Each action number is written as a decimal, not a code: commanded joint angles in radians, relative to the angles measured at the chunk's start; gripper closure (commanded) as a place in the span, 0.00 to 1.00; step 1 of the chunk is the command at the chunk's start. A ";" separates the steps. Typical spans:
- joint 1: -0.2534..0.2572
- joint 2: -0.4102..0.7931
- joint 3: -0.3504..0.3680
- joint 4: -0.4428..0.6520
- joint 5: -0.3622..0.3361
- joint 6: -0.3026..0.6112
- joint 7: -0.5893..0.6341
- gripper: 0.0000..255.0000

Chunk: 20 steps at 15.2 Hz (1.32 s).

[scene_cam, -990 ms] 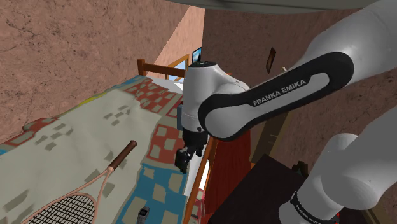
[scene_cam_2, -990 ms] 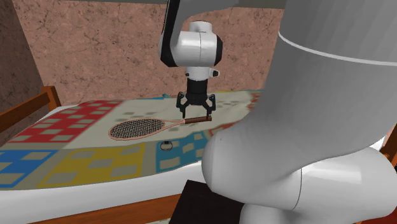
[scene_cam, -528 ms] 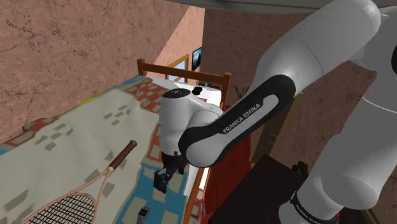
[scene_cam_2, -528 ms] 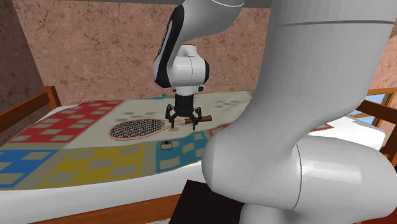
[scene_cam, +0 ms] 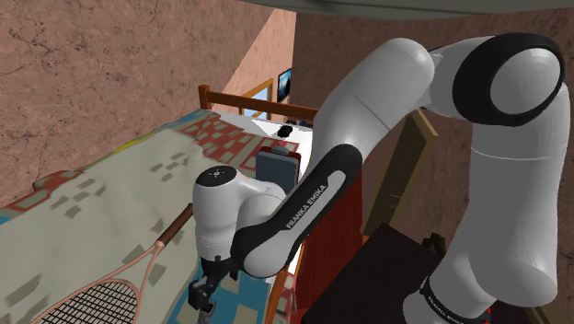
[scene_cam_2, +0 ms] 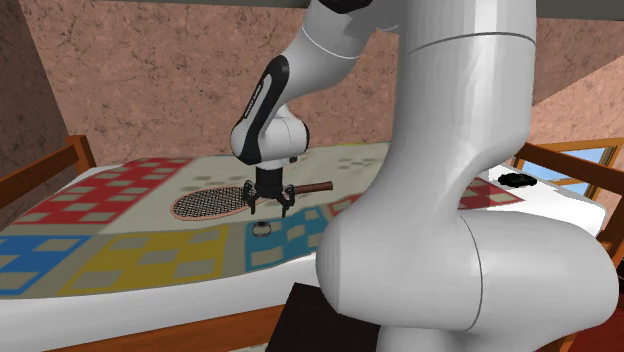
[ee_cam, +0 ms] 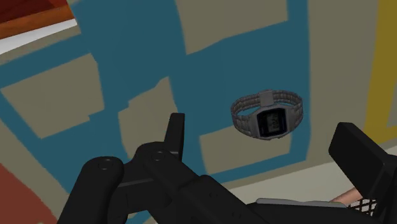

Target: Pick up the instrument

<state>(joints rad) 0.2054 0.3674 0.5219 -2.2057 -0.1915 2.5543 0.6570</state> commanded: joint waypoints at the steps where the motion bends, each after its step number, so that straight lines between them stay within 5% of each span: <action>1: 0.050 0.091 -0.035 0.071 -0.057 0.016 0.049 0.00; 3: 0.091 0.157 -0.061 0.129 -0.086 0.022 0.077 0.00; 12: 0.130 0.243 -0.111 0.147 -0.134 0.090 0.104 0.00; 13: 0.129 0.241 -0.110 0.145 -0.133 0.091 0.104 1.00; 20: 0.128 0.241 -0.110 0.145 -0.133 0.090 0.103 1.00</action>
<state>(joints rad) 0.3336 0.6074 0.4118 -2.0605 -0.3245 2.6450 0.7604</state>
